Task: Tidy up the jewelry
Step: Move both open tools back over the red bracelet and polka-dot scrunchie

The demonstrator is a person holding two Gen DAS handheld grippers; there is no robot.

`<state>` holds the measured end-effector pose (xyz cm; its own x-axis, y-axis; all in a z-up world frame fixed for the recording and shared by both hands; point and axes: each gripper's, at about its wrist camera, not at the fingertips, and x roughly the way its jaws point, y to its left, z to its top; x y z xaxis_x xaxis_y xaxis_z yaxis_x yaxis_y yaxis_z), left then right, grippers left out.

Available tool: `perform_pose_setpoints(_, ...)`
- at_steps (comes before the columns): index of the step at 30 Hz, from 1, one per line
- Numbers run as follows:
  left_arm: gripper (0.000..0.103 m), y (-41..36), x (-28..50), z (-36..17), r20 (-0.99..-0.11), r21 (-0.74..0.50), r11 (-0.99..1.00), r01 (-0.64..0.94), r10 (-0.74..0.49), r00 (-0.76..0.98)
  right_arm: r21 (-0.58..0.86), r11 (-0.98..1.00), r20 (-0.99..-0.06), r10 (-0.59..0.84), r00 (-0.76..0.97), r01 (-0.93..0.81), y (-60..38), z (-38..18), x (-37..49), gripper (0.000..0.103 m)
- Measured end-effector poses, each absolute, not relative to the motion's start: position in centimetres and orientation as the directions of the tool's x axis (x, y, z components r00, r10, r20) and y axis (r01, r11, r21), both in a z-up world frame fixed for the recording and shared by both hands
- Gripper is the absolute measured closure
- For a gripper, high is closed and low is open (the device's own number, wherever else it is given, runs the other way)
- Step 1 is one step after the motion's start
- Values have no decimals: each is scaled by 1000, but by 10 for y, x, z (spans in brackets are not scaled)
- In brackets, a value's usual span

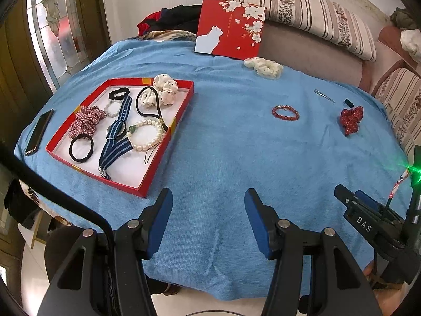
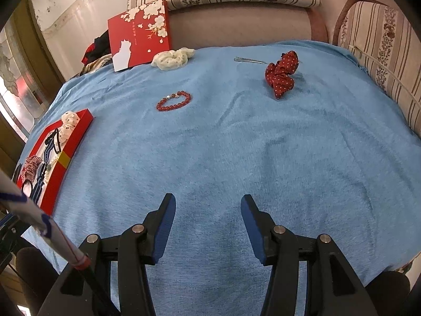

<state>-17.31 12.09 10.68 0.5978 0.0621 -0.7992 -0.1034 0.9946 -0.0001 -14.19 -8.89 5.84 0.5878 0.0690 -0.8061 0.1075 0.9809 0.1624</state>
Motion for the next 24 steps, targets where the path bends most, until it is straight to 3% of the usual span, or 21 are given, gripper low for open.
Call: perform_pose_setpoints(24,47,119,-162,91,-830,15,995,-98,67,554,162,979,-825,67,561,121,-94,45,-136,47)
